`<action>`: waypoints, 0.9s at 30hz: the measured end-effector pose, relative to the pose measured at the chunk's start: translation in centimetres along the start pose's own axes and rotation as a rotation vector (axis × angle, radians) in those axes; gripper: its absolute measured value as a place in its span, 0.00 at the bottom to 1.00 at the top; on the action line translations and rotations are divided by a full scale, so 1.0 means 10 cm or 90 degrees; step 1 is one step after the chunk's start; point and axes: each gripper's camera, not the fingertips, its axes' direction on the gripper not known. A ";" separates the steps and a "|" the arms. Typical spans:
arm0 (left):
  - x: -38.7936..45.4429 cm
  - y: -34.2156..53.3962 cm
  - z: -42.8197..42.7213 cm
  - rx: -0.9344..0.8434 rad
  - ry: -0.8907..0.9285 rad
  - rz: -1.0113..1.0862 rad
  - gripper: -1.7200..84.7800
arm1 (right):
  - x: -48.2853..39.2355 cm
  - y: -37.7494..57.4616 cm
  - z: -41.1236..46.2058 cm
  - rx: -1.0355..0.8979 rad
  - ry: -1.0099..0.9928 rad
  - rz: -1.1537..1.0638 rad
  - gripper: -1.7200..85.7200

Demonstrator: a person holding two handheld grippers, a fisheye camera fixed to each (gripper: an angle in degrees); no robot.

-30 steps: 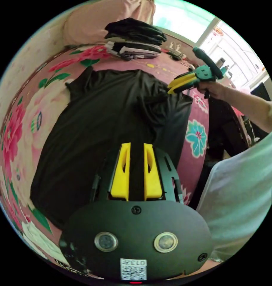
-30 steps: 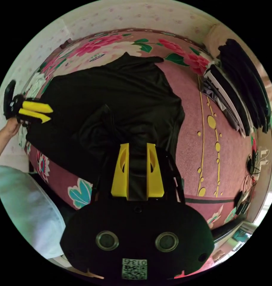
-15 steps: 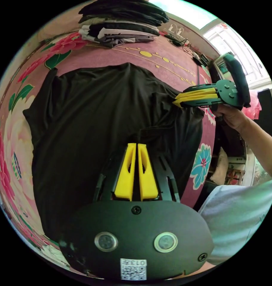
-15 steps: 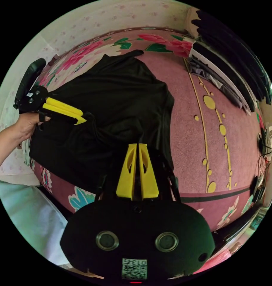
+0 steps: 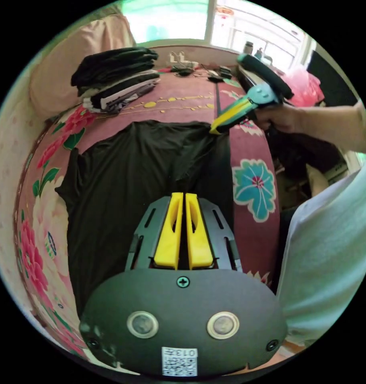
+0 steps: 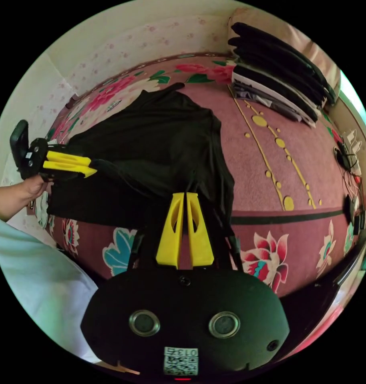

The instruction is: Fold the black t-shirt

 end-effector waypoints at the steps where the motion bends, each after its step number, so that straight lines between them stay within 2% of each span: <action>1: 0.12 -0.03 0.07 -0.021 -0.005 0.036 0.02 | 0.00 0.06 0.04 -0.010 0.005 0.003 0.04; 4: 0.29 -0.07 0.22 -0.068 -0.013 0.077 0.03 | 0.03 0.16 0.06 -0.030 0.013 0.004 0.07; 7: 0.25 -0.07 0.30 -0.100 0.007 0.058 0.04 | 0.13 0.23 0.01 -0.043 -0.004 0.022 0.09; 14: 0.00 -0.18 0.12 -0.040 0.055 -0.015 0.09 | 0.37 0.18 -0.16 -0.011 -0.068 0.064 0.10; 17: 0.08 -0.33 0.09 -0.026 0.054 0.027 0.11 | 0.23 0.12 -0.10 -0.057 0.012 0.000 0.10; 20: 0.12 -0.42 0.21 -0.045 0.071 0.040 0.12 | 0.21 0.12 0.00 -0.091 0.021 -0.004 0.10; 24: 0.09 -0.48 0.46 -0.136 0.062 0.043 0.07 | 0.21 0.13 0.09 -0.119 0.039 0.009 0.05; 27: -0.08 -0.52 0.39 -0.105 0.095 0.005 0.03 | 0.16 0.05 -0.03 -0.111 0.054 -0.011 0.03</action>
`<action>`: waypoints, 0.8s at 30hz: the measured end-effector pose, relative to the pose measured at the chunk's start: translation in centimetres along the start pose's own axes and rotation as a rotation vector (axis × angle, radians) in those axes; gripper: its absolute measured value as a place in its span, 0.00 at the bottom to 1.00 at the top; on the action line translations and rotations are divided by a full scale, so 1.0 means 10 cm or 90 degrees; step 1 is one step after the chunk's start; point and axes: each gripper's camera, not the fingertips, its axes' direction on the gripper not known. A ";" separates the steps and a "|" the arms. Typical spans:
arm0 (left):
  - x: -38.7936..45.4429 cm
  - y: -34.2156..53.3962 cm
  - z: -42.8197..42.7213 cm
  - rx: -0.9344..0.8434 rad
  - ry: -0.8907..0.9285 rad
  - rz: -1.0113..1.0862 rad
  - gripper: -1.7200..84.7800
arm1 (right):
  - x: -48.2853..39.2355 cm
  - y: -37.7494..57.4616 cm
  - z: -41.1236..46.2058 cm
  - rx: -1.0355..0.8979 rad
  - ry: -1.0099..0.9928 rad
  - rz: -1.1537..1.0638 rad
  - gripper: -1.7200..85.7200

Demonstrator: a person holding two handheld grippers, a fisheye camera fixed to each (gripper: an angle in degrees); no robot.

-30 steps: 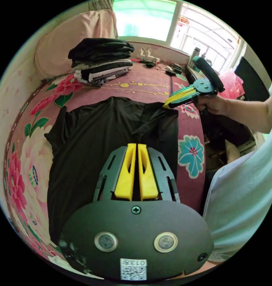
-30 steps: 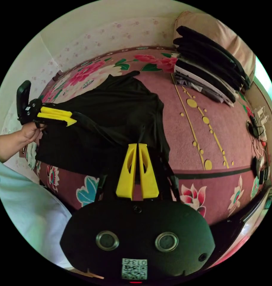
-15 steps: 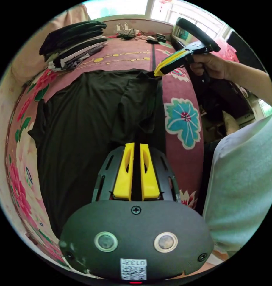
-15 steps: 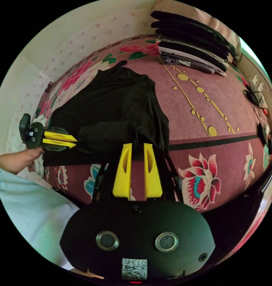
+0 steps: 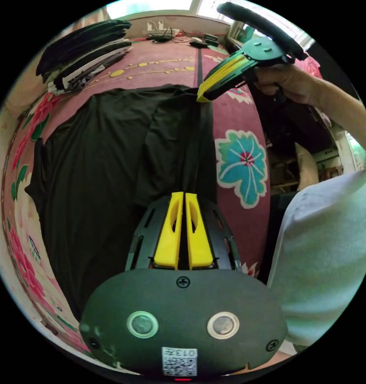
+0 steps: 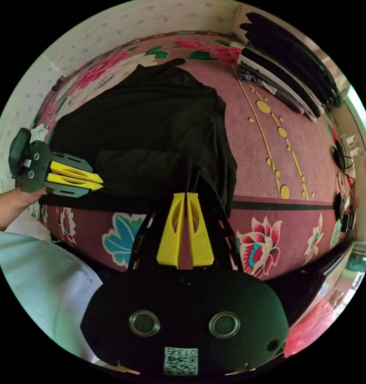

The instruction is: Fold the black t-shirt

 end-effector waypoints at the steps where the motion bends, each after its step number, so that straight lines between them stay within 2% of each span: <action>1: -0.07 0.00 -0.08 0.021 0.012 -0.006 0.03 | 0.00 -0.03 -0.09 0.013 0.009 -0.010 0.03; 13: -1.21 0.26 -0.54 0.195 0.152 -0.223 0.02 | 0.43 -0.62 -0.47 0.147 -0.111 0.021 0.02; 24: -1.28 0.30 -0.50 0.195 0.140 -0.216 0.02 | 0.26 -0.63 -0.40 0.208 -0.064 -0.077 0.02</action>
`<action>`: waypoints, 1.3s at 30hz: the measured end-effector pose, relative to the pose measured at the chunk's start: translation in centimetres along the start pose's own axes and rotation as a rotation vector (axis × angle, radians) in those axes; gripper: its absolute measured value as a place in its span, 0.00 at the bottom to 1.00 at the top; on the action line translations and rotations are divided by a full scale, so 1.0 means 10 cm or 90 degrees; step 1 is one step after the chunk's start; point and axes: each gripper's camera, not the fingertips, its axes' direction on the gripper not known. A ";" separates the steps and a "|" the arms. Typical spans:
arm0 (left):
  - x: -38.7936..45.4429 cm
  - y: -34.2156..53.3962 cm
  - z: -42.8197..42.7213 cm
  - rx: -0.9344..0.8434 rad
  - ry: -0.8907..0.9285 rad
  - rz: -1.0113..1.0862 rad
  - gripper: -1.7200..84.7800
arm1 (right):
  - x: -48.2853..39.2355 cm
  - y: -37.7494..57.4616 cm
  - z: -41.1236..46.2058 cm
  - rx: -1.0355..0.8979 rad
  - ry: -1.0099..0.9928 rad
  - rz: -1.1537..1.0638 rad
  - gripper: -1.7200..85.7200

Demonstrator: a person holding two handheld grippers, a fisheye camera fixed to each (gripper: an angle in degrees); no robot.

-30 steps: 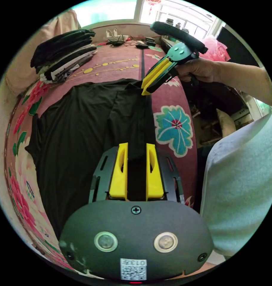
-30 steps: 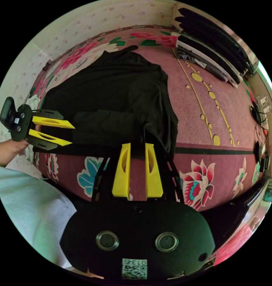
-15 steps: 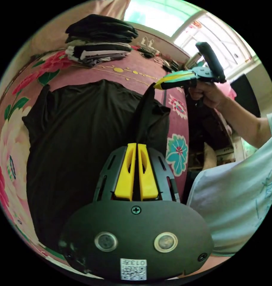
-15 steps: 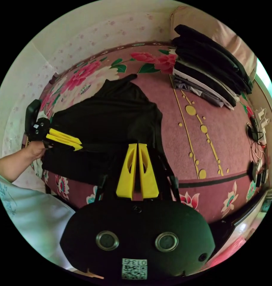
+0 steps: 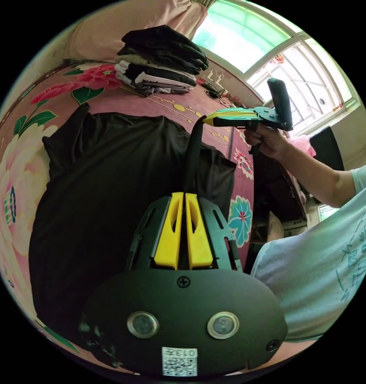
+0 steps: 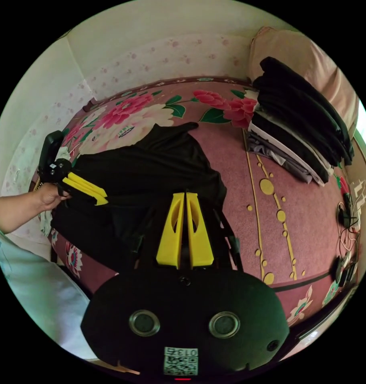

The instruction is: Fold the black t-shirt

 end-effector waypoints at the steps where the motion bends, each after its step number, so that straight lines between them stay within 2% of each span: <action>1: 0.02 0.00 -0.02 0.008 -0.009 0.005 0.02 | -0.03 0.02 -0.03 0.015 0.005 -0.008 0.02; 6: 0.17 0.03 -0.10 0.023 -0.030 0.058 0.02 | -0.18 0.15 -0.24 0.070 0.009 -0.029 0.02; 12: 0.44 0.17 0.07 -0.065 -0.046 0.155 0.02 | -0.36 0.72 -0.32 0.071 -0.004 0.067 0.02; 19: 0.76 0.25 0.58 -0.214 -0.101 0.253 0.03 | -0.60 1.17 0.10 -0.053 0.053 0.115 0.03; 21: 0.80 0.28 0.72 -0.260 -0.128 0.269 0.04 | -0.60 1.20 0.26 -0.101 0.033 0.116 0.04; 22: 0.82 0.29 0.70 -0.243 -0.130 0.269 0.05 | -0.60 1.21 0.34 -0.144 0.021 0.119 0.05; 25: 0.78 0.31 0.60 -0.242 -0.109 0.231 0.09 | -0.64 1.22 0.25 -0.153 0.015 0.103 0.07; 31: 0.74 0.40 0.33 -0.153 -0.097 0.172 0.11 | -0.49 1.00 -0.06 -0.059 0.054 0.135 0.10; 39: 0.75 0.23 0.54 -0.125 -0.138 0.114 0.11 | -0.40 0.38 0.49 -0.106 0.059 0.081 0.13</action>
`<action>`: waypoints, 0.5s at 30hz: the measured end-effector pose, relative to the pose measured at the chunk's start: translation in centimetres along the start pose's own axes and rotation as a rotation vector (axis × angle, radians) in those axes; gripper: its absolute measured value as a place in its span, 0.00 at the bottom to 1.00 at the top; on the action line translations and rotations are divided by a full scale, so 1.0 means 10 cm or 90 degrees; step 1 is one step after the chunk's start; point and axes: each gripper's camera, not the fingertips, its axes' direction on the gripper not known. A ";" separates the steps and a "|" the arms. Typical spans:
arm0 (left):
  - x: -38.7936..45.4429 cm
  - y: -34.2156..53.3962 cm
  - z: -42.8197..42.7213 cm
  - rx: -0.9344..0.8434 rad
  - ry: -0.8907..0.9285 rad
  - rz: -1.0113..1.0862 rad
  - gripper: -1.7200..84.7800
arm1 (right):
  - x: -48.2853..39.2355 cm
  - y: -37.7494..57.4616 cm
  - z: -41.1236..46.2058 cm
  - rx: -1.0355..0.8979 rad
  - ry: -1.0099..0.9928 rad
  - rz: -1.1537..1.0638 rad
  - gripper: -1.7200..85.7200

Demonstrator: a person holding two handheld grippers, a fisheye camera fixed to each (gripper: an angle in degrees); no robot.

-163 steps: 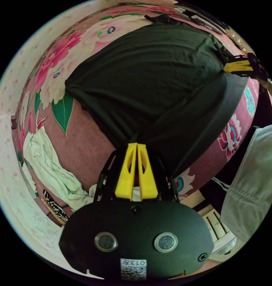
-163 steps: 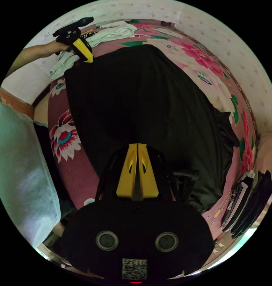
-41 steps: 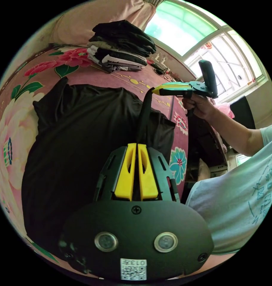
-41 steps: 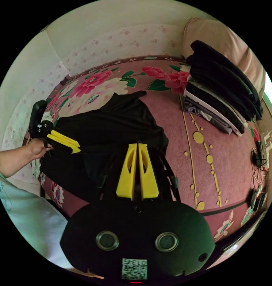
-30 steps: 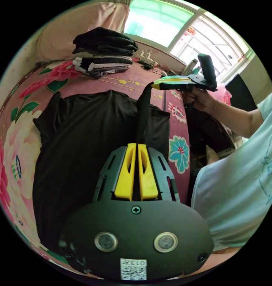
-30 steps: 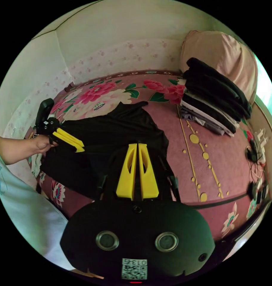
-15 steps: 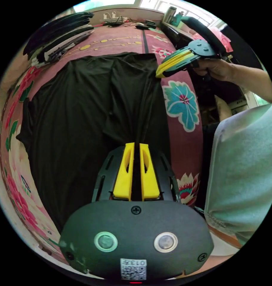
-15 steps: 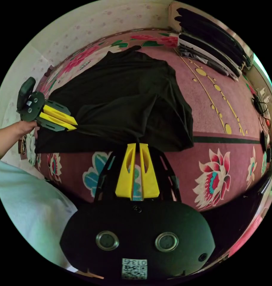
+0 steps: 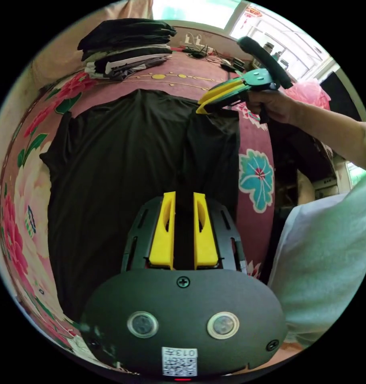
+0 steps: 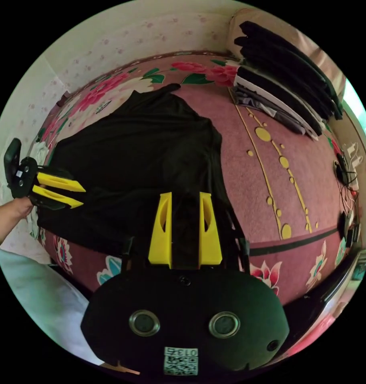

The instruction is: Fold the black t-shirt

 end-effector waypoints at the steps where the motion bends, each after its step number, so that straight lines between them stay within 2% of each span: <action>1: -0.03 -0.03 0.02 0.009 0.011 -0.018 0.11 | -0.01 -0.06 0.09 -0.019 0.002 -0.009 0.12; 4: -0.09 -0.07 0.11 -0.001 0.034 -0.061 0.11 | -0.04 -0.14 0.19 -0.041 -0.011 -0.020 0.07; 7: -0.10 -0.02 0.15 -0.001 0.014 -0.101 0.11 | -0.15 -0.17 0.06 -0.009 0.066 -0.061 0.04; 11: -0.05 0.02 0.24 -0.024 -0.006 -0.121 0.11 | -0.15 -0.19 0.09 0.008 0.063 -0.044 0.04; 15: 0.00 0.12 0.15 0.004 -0.041 -0.146 0.10 | -0.09 -0.17 0.00 0.019 0.063 -0.001 0.06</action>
